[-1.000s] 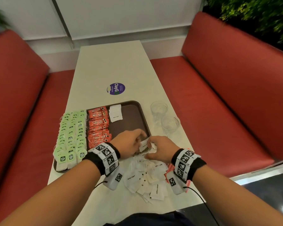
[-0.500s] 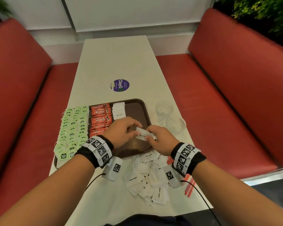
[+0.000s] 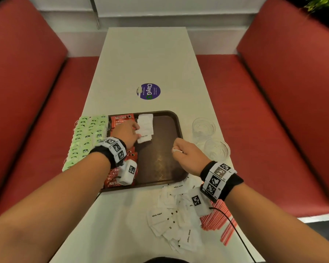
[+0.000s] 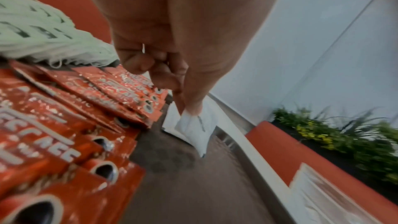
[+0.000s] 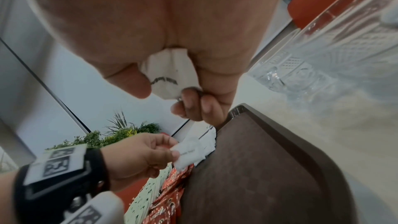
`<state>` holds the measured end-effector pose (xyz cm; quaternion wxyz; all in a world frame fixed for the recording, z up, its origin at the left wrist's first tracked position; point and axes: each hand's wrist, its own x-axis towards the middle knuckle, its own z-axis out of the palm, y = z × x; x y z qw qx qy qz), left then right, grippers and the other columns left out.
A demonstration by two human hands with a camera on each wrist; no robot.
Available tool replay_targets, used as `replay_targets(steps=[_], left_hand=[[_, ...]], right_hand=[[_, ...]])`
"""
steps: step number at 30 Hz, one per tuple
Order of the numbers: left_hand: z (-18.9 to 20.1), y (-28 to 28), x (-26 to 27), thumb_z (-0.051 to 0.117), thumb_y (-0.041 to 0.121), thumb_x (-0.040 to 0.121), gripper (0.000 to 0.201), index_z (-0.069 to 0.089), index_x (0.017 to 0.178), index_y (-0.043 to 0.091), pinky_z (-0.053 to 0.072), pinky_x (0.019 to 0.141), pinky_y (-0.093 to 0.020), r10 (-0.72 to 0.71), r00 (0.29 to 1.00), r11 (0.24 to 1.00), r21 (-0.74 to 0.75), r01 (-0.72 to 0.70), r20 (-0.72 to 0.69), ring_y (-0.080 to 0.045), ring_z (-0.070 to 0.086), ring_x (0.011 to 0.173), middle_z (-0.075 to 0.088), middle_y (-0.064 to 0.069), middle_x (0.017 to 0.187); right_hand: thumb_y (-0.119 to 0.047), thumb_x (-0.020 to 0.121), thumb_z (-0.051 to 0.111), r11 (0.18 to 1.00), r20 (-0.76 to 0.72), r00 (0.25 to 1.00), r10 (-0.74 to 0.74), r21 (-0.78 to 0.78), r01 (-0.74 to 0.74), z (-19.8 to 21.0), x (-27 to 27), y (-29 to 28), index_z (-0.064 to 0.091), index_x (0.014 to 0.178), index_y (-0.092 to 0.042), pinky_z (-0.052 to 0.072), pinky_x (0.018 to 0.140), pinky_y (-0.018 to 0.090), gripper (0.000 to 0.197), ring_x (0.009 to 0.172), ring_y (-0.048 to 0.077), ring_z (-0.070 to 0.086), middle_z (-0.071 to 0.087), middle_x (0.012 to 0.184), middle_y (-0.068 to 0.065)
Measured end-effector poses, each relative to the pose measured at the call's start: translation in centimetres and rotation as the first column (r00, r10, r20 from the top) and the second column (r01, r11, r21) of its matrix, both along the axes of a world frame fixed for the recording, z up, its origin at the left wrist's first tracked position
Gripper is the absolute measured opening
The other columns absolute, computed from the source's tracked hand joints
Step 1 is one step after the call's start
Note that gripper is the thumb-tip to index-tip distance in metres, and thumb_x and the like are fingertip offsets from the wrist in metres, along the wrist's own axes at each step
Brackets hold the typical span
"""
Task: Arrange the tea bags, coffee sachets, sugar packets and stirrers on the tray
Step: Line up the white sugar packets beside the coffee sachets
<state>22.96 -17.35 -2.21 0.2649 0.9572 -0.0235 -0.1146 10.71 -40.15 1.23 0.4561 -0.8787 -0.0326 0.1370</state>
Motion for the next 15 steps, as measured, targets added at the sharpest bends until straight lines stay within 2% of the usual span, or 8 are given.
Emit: replay_targets(steps=[3, 5, 6, 8, 11, 15], left_hand=[[-1.3, -0.1, 2.1, 0.077, 0.023, 0.083, 0.026, 0.058, 0.101, 0.027, 0.051, 0.081, -0.032, 0.039, 0.999, 0.998, 0.057, -0.038, -0.022, -0.023, 0.063, 0.091, 0.068, -0.002, 0.102], [-1.8, -0.7, 3.1, 0.077, 0.024, 0.084, 0.027, 0.058, 0.104, 0.025, 0.052, 0.088, -0.036, 0.04, 0.999, 0.995, 0.096, -0.037, -0.026, -0.025, 0.064, 0.096, 0.067, -0.003, 0.104], [-2.0, -0.9, 3.5, 0.076, 0.025, 0.084, 0.028, 0.058, 0.105, 0.024, 0.051, 0.089, -0.037, 0.038, 0.999, 0.993, 0.111, -0.035, -0.024, -0.026, 0.063, 0.099, 0.067, -0.003, 0.105], [-2.3, -1.4, 4.2, 0.075, 0.026, 0.085, 0.029, 0.058, 0.107, 0.022, 0.05, 0.089, -0.036, 0.038, 0.999, 0.99, 0.139, -0.034, -0.024, -0.027, 0.063, 0.103, 0.067, -0.004, 0.108], [-2.5, -1.8, 4.6, 0.073, 0.025, 0.087, 0.034, 0.059, 0.117, 0.018, 0.048, 0.091, -0.036, 0.009, 1.0, 0.976, 0.218, -0.004, -0.022, -0.028, 0.061, 0.11, 0.064, -0.006, 0.117], [-2.2, -2.0, 4.8, 0.071, 0.024, 0.088, 0.036, 0.057, 0.12, 0.014, 0.048, 0.09, -0.036, -0.008, 1.0, 0.967, 0.254, 0.015, -0.029, -0.029, 0.061, 0.11, 0.064, -0.009, 0.12]], right_hand=[[-0.026, 0.086, 0.045, 0.998, -0.019, 1.0, -0.023, 0.06, 0.024, 0.0, 0.7, 0.2, 0.047, 0.083, -0.006, 0.043, 0.062, 0.038, 0.02, 0.065, 0.023, 0.048, 0.059, 0.084, 0.021], [-0.026, 0.089, 0.046, 0.998, -0.011, 1.0, -0.019, 0.064, 0.019, -0.1, 1.1, 0.1, 0.05, 0.086, -0.005, 0.046, 0.065, 0.039, 0.021, 0.073, 0.033, 0.054, 0.061, 0.09, 0.02], [-0.022, 0.093, 0.048, 0.999, -0.001, 1.0, -0.01, 0.053, 0.01, -0.2, 1.2, -0.1, 0.051, 0.088, -0.003, 0.046, 0.067, 0.037, 0.02, 0.078, 0.034, 0.055, 0.061, 0.091, 0.019], [-0.018, 0.097, 0.051, 1.0, 0.024, 1.0, 0.001, 0.027, -0.001, -0.5, 1.5, -0.3, 0.052, 0.09, -0.002, 0.043, 0.07, 0.03, 0.017, 0.079, 0.029, 0.053, 0.059, 0.091, 0.016], [-0.018, 0.094, 0.059, 1.0, 0.064, 0.998, -0.012, -0.012, 0.013, -0.9, 1.8, -0.7, 0.057, 0.091, -0.006, 0.041, 0.069, 0.022, 0.012, 0.081, 0.021, 0.055, 0.058, 0.093, 0.007], [-0.021, 0.095, 0.061, 0.999, 0.045, 0.998, -0.05, 0.015, 0.049, -1.5, 2.4, -1.3, 0.064, 0.096, -0.014, 0.047, 0.068, 0.02, 0.008, 0.076, 0.009, 0.06, 0.067, 0.088, 0.002]])
